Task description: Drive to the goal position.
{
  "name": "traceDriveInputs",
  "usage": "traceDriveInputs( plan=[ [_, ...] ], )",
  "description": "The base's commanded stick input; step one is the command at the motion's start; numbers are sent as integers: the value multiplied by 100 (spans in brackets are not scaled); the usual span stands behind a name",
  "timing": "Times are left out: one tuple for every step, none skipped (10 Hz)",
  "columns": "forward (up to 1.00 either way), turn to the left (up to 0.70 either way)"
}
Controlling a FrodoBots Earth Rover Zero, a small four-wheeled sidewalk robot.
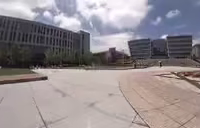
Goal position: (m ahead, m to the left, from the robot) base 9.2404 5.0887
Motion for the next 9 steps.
traceDriveInputs(
  plan=[
    [100,0],
    [100,0],
    [100,0],
    [100,0],
    [100,0],
    [100,0],
    [100,0],
    [100,0],
    [100,0]
  ],
)
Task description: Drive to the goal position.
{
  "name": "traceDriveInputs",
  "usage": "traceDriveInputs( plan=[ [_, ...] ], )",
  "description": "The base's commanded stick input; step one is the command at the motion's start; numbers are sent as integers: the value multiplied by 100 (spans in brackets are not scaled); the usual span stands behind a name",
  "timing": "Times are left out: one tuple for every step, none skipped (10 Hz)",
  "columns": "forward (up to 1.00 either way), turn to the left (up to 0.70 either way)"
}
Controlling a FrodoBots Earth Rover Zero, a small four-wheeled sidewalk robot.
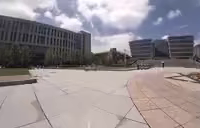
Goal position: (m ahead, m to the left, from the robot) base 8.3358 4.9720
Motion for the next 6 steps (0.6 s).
traceDriveInputs(
  plan=[
    [100,0],
    [100,0],
    [100,0],
    [100,0],
    [100,0],
    [100,0]
  ],
)
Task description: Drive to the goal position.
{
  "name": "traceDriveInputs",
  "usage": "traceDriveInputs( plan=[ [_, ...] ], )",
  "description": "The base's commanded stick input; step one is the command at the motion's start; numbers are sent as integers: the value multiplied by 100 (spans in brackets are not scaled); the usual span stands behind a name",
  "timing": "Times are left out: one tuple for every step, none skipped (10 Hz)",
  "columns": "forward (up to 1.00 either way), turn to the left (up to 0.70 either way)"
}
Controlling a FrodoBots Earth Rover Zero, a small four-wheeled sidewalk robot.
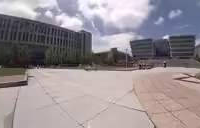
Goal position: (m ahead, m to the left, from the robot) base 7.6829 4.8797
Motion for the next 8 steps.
traceDriveInputs(
  plan=[
    [100,5],
    [100,22],
    [100,40],
    [100,40],
    [100,40],
    [100,40],
    [100,40],
    [100,25]
  ],
)
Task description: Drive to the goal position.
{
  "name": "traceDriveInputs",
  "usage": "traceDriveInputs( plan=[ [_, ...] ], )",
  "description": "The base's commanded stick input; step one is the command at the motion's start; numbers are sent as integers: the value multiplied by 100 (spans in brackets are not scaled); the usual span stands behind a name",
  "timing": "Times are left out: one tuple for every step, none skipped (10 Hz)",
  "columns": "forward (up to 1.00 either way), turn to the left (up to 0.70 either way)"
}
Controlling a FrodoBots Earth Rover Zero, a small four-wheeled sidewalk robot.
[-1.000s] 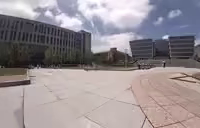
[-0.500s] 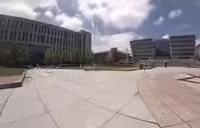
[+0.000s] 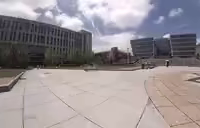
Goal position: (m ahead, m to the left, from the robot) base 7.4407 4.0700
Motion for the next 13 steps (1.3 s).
traceDriveInputs(
  plan=[
    [100,0],
    [100,0],
    [100,0],
    [100,0],
    [100,0],
    [100,7],
    [100,34],
    [100,40],
    [100,40],
    [100,23],
    [100,2],
    [100,0],
    [100,0]
  ],
)
